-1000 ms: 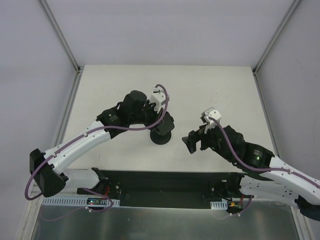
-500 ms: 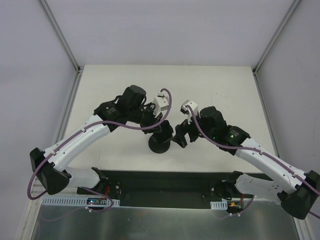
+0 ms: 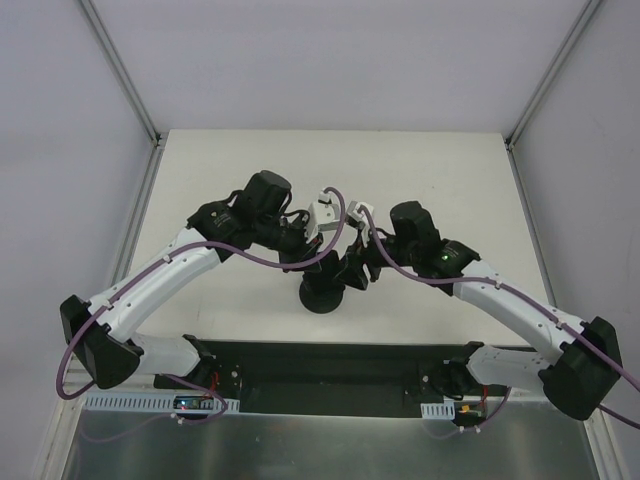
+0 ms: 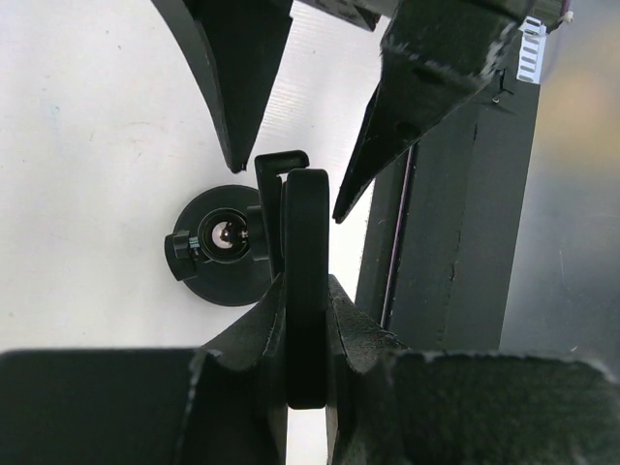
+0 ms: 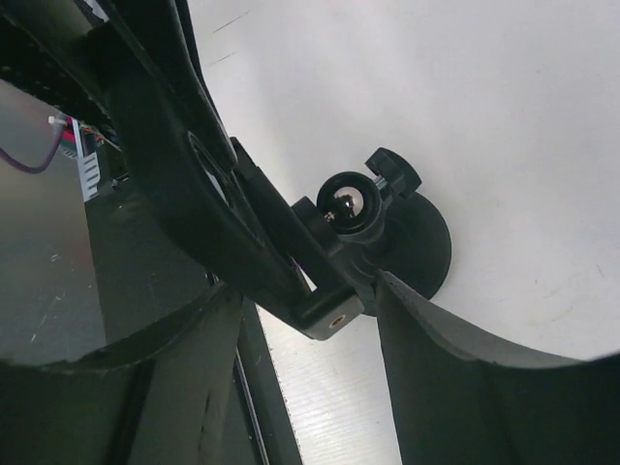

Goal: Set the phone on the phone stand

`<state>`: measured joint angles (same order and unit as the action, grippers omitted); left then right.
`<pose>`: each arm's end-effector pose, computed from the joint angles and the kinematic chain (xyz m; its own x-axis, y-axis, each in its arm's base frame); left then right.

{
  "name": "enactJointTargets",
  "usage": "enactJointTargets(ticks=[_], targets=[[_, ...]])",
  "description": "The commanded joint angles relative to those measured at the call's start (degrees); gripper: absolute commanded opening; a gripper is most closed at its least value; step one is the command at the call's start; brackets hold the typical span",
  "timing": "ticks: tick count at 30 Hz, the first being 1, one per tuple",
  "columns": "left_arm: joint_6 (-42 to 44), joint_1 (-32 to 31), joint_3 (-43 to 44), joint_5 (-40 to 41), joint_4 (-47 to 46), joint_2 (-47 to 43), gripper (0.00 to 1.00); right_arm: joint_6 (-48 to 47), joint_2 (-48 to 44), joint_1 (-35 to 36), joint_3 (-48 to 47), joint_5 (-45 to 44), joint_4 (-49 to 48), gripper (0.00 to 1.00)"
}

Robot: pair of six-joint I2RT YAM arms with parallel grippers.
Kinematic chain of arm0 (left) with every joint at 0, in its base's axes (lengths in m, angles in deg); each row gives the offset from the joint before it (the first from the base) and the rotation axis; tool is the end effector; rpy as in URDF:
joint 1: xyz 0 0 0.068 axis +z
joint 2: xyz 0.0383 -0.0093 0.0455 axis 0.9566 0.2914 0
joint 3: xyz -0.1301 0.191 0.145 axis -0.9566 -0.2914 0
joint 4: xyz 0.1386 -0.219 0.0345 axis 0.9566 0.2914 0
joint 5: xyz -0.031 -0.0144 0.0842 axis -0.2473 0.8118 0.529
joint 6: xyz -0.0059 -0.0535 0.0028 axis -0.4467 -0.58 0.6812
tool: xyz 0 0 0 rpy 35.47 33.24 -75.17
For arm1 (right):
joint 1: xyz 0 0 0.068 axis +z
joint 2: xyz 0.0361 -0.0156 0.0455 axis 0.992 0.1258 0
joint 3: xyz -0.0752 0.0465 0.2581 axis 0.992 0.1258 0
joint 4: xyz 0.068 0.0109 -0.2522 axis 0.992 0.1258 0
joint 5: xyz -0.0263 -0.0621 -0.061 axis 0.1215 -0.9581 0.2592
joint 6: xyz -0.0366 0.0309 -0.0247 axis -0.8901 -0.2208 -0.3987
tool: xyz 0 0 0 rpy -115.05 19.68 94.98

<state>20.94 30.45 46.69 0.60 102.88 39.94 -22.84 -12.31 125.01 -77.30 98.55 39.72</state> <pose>0.1838 -0.1975 0.3666 -0.1445 0.4860 -0.8619 0.9870 0.1330 -0.0904 0.1772 0.1871 0.3058 -0.0165 -0.3599 -0.9328 -0.9802 0.1900 -0.0560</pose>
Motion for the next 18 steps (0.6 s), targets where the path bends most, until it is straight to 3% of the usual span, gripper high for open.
enactJointTargets(ticks=[1, 4, 7, 10, 11, 12, 14, 15, 16, 18], targets=[[1.3, 0.5, 3.4, -4.3, -1.2, 0.2, 0.00, -1.4, 1.8, 0.1, -2.4, 6.2, -3.9, 0.57], [0.8, 0.5, 3.2, -3.5, -1.3, 0.2, 0.00, -1.0, 2.5, 0.6, -1.5, 5.9, -5.6, 0.51], [-0.6, 0.5, 2.6, -2.2, -2.6, -0.1, 0.00, 0.3, 2.8, 1.0, -1.2, 4.7, -6.9, 0.36], [-2.6, 0.5, 1.3, 0.0, -4.7, -0.8, 0.00, 2.7, 2.8, 2.4, -0.2, 3.0, -9.2, 0.15], [-3.1, 0.5, 0.9, 0.7, -5.4, -1.0, 0.00, 3.4, 2.5, 4.1, 1.1, 1.2, -9.9, 0.00], [-3.6, 0.5, 0.5, 1.1, -5.9, -1.3, 0.00, 5.8, 2.2, 5.0, 1.7, -2.0, -10.1, 0.00], [-4.7, 0.5, -0.5, 2.3, -6.9, -1.6, 0.00, 9.0, 1.4, 8.1, 2.4, -13.5, -11.7, 0.00], [-4.9, 0.5, -1.0, 2.4, -7.1, -1.8, 0.00, 13.1, 0.9, 9.9, 2.4, -29.8, -11.0, 0.00], [-5.5, 0.5, -1.8, 2.8, -7.4, -2.2, 0.00, 15.8, -1.0, 12.0, 2.6, -39.7, -8.9, 0.00], [-6.7, 0.5, -3.1, 3.3, -7.9, -3.1, 0.00, 24.6, -2.7, 15.1, 4.4, -51.4, -7.6, 0.00]])
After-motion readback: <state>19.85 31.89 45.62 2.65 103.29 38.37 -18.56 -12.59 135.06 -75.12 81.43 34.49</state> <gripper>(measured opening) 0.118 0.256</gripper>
